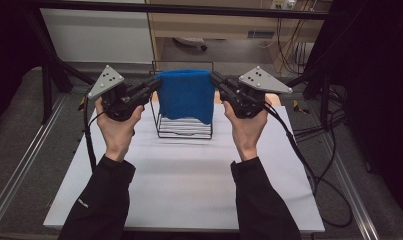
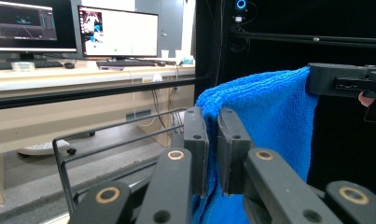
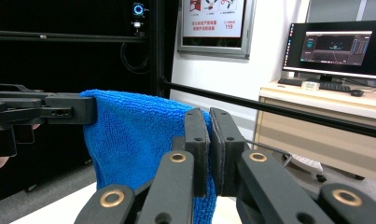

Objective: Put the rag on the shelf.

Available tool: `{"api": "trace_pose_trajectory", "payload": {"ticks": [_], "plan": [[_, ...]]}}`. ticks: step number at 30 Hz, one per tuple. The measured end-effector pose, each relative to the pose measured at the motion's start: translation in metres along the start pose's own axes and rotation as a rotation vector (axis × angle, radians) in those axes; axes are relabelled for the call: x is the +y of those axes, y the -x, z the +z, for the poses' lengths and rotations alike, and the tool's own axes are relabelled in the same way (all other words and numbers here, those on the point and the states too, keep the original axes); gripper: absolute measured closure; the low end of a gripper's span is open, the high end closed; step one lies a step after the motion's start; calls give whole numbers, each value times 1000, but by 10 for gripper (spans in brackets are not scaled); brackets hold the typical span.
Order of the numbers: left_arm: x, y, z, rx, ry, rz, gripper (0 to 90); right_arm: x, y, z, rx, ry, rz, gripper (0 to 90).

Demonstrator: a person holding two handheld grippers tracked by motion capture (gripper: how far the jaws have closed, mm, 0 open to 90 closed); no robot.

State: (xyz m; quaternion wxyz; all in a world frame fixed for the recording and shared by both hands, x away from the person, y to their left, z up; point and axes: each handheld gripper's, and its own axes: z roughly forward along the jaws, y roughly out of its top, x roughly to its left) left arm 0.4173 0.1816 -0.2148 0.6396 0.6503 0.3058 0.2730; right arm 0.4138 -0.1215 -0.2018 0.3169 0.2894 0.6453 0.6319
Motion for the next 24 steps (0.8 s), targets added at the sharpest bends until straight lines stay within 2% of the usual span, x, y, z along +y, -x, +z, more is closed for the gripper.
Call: {"api": "trace_pose_trajectory", "payload": {"ticks": [24], "plan": [[40, -13, 9, 41, 61, 24, 835, 40, 7, 23, -13, 50, -10, 867]]}}
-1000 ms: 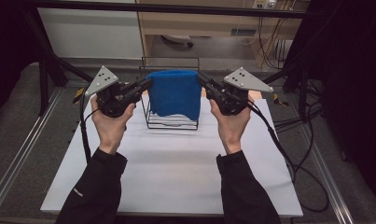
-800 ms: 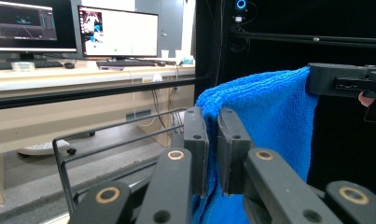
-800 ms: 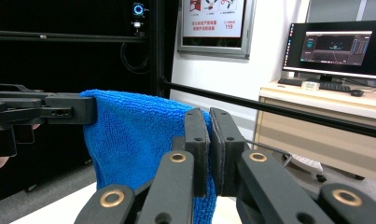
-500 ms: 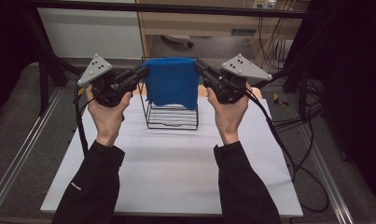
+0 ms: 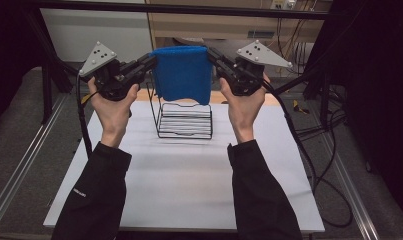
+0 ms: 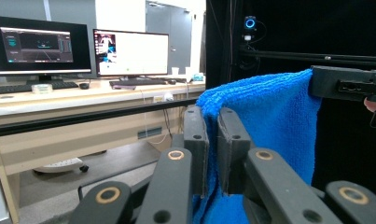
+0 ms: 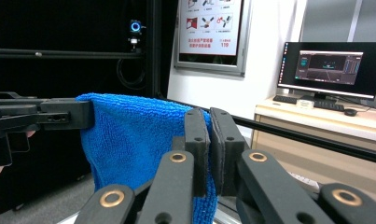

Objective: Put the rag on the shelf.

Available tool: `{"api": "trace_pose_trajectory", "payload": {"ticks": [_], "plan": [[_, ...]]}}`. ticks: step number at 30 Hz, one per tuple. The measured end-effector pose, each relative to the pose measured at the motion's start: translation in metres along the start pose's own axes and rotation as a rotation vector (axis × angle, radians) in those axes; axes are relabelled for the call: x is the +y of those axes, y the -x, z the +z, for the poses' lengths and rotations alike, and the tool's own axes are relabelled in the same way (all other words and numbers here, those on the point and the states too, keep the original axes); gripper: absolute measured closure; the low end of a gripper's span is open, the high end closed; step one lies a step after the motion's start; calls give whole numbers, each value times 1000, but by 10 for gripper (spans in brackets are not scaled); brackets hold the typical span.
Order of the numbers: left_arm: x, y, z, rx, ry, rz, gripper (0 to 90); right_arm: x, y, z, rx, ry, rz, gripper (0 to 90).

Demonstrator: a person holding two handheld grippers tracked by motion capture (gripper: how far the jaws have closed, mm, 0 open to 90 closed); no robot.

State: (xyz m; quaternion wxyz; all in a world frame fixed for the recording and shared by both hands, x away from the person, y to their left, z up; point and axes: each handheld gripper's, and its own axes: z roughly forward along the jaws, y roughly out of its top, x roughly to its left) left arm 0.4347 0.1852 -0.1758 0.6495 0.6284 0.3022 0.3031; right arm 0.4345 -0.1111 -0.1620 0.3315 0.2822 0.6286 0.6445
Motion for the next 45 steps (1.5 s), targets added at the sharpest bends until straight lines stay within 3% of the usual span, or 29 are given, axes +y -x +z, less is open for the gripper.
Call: {"api": "trace_pose_trajectory", "payload": {"ticks": [17, 27, 34, 45], "plan": [[17, -9, 18, 34, 21, 3, 835, 14, 10, 17, -19, 17, -8, 866], [16, -16, 28, 50, 52, -12, 837, 15, 19, 29, -21, 31, -4, 867], [13, -24, 38, 67, 47, -24, 837, 13, 25, 41, -22, 19, -12, 866], [11, -31, 53, 101, 40, -8, 838, 11, 36, 59, -49, -9, -29, 866]]}}
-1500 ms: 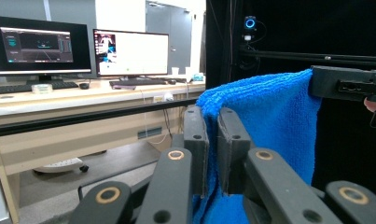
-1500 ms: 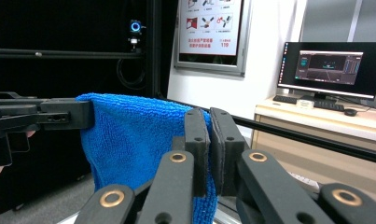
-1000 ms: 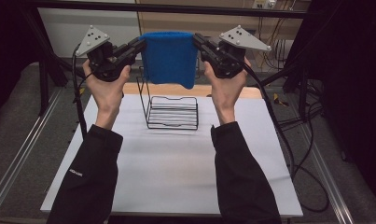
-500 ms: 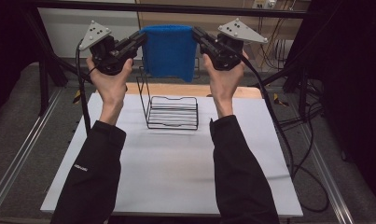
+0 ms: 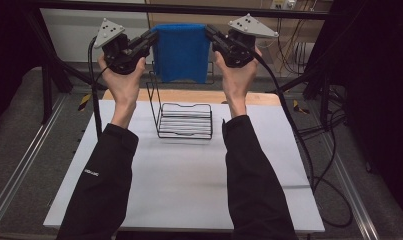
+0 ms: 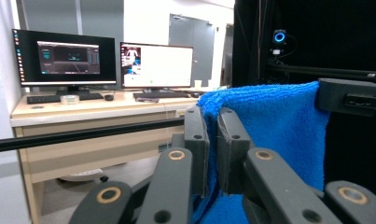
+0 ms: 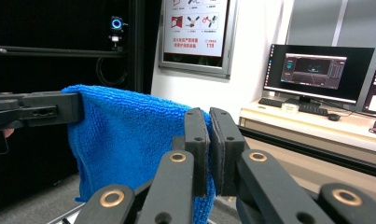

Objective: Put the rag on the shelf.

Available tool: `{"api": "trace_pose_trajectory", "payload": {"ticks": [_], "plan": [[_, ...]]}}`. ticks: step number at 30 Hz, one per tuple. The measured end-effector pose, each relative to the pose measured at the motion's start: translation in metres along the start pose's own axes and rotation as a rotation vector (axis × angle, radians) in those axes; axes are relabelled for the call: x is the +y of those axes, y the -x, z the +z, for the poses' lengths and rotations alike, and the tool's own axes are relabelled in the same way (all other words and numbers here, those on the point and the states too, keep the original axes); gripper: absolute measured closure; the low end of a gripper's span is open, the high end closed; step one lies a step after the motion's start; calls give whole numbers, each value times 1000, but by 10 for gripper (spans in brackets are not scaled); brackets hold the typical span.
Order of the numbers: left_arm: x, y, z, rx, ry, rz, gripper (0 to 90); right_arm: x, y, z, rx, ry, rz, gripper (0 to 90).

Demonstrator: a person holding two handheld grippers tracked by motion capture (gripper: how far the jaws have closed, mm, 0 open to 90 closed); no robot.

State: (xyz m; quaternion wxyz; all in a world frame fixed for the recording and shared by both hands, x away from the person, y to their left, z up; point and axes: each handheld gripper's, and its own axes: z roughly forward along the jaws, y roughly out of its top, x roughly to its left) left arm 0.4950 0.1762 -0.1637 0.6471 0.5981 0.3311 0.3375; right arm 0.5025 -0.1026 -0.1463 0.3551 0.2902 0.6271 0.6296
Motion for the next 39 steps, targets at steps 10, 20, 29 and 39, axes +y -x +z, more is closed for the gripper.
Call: {"api": "trace_pose_trajectory", "payload": {"ticks": [10, 20, 29, 39], "plan": [[-17, -6, 6, -7, -34, -4, 838, -13, 5, 10, -13, -45, -3, 866], [-42, -10, -2, -34, -94, 16, 838, -37, 2, 8, 11, -120, 7, 866], [-60, -12, -12, -74, -137, 32, 837, -55, -3, 0, 42, -158, 19, 865], [-58, -7, -20, -109, -156, 60, 838, -60, -6, -18, 87, -174, 50, 864]]}}
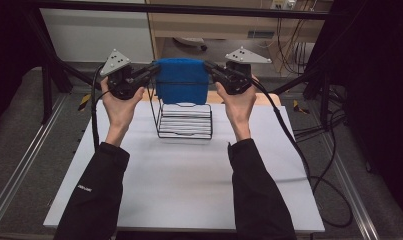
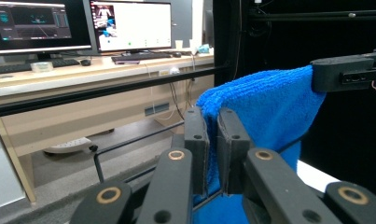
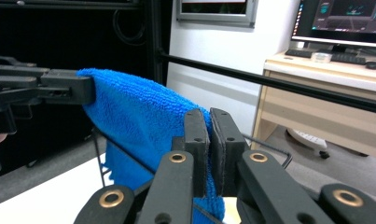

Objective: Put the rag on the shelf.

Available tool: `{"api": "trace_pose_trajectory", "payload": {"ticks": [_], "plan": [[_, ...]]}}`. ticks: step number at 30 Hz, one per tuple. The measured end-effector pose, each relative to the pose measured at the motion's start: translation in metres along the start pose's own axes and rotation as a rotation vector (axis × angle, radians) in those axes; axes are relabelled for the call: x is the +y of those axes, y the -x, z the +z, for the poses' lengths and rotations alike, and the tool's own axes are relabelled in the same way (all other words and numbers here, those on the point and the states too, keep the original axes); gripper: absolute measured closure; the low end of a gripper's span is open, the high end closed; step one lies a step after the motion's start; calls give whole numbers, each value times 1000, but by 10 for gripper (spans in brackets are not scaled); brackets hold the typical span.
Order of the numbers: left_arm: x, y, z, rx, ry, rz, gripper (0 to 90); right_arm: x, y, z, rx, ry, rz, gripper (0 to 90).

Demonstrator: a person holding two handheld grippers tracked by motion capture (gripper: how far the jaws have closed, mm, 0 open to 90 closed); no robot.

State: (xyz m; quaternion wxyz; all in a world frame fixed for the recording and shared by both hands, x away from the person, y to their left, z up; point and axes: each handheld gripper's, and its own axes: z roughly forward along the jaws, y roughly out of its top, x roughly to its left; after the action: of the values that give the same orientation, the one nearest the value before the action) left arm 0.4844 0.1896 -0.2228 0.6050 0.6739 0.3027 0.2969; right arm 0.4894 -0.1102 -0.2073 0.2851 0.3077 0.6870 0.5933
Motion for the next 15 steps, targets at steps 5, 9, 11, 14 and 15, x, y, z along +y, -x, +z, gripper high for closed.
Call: {"api": "trace_pose_trajectory", "payload": {"ticks": [5, 9, 11, 14, 15], "plan": [[1, 3, -4, -14, -10, 17, 838, -3, -2, -6, 19, -14, -7, 863], [-1, 4, -8, -23, -21, 28, 837, -5, -3, -8, 30, -23, -17, 863], [-4, 3, -10, -32, -38, 31, 836, -5, -4, -9, 36, -31, -18, 863], [-8, 3, -13, -41, -46, 26, 834, -6, -6, -10, 46, -42, -24, 863], [-9, 3, -13, -42, -50, 25, 834, -7, -7, -10, 49, -46, -26, 863]]}}
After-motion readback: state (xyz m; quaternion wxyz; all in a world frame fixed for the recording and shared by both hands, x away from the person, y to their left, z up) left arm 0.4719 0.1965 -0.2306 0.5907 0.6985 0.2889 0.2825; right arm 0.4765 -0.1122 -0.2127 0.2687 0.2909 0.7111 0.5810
